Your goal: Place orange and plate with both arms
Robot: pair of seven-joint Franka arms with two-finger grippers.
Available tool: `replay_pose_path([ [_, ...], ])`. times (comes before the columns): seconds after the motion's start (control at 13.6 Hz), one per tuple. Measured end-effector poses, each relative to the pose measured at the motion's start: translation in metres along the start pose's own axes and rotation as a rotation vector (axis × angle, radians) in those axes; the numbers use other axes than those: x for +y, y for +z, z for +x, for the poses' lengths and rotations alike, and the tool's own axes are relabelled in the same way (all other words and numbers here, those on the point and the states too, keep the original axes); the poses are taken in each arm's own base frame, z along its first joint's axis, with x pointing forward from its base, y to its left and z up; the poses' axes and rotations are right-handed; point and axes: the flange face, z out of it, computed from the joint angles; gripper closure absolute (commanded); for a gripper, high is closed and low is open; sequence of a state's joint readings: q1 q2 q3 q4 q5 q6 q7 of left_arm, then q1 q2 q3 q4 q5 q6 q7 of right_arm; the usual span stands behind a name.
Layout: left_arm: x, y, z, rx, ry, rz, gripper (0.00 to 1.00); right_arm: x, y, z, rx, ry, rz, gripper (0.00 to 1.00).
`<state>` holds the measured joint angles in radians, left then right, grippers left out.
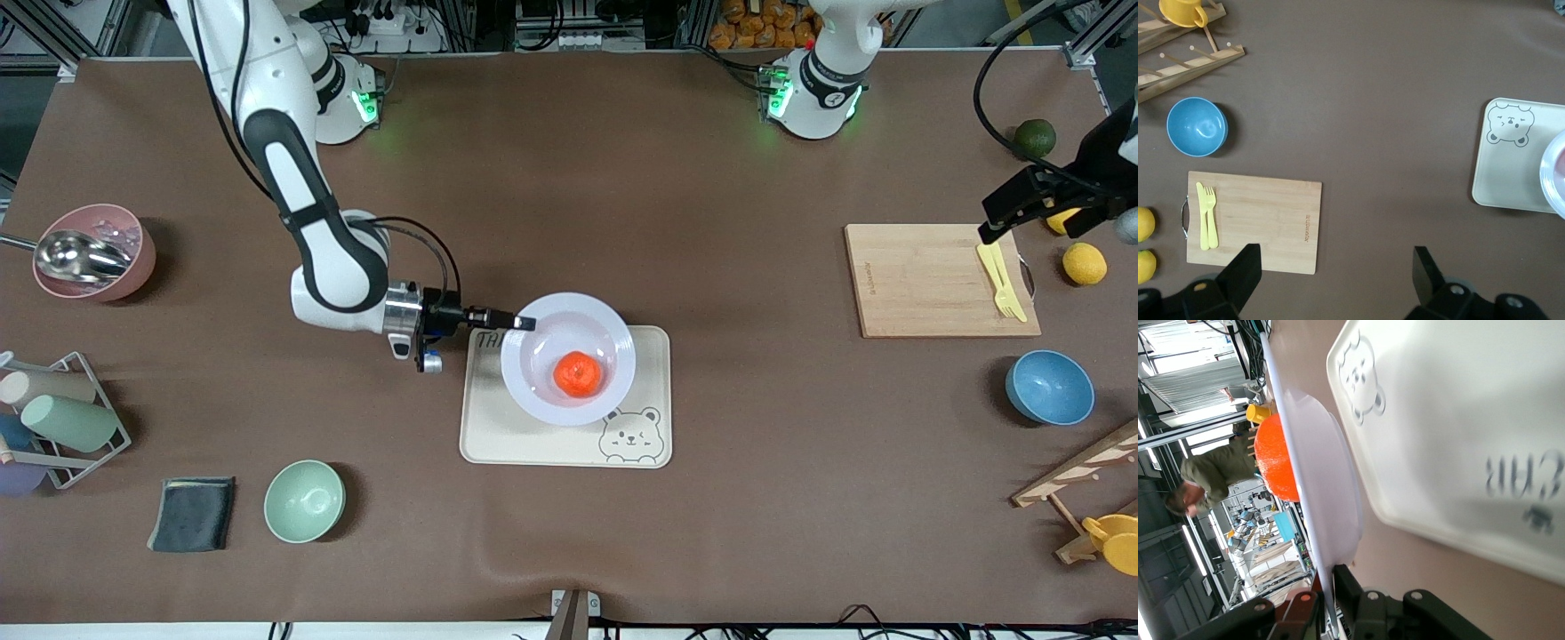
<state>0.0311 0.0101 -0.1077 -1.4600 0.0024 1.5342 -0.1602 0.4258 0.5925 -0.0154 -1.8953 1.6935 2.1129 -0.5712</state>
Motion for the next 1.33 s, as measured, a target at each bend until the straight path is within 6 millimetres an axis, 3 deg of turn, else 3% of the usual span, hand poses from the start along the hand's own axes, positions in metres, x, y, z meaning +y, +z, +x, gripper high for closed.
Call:
replay_pose_path([
  [0.29, -0.025, 0.003, -0.012, -0.025, -0.013, -0.029, 0.0, 0.048, 0.024, 0.025, -0.004, -0.034, -0.019, 1.0],
  [0.44, -0.025, 0.006, -0.021, -0.033, -0.013, -0.029, 0.0, 0.062, 0.029, 0.029, 0.003, -0.035, -0.013, 1.0],
  [0.59, -0.023, 0.01, -0.028, -0.032, -0.007, -0.03, 0.0, 0.066, 0.032, 0.031, 0.009, -0.04, -0.002, 0.01],
  [0.88, -0.006, 0.007, -0.044, -0.02, 0.022, -0.024, 0.0, 0.053, 0.031, 0.036, 0.006, -0.073, 0.002, 0.0],
  [1.03, -0.004, 0.008, -0.044, -0.014, 0.028, -0.003, 0.0, 0.038, 0.019, 0.042, -0.024, -0.116, -0.049, 0.0],
  [1.33, -0.006, 0.003, -0.045, -0.003, 0.026, 0.006, 0.0, -0.041, -0.057, 0.053, -0.105, -0.162, -0.234, 0.0],
])
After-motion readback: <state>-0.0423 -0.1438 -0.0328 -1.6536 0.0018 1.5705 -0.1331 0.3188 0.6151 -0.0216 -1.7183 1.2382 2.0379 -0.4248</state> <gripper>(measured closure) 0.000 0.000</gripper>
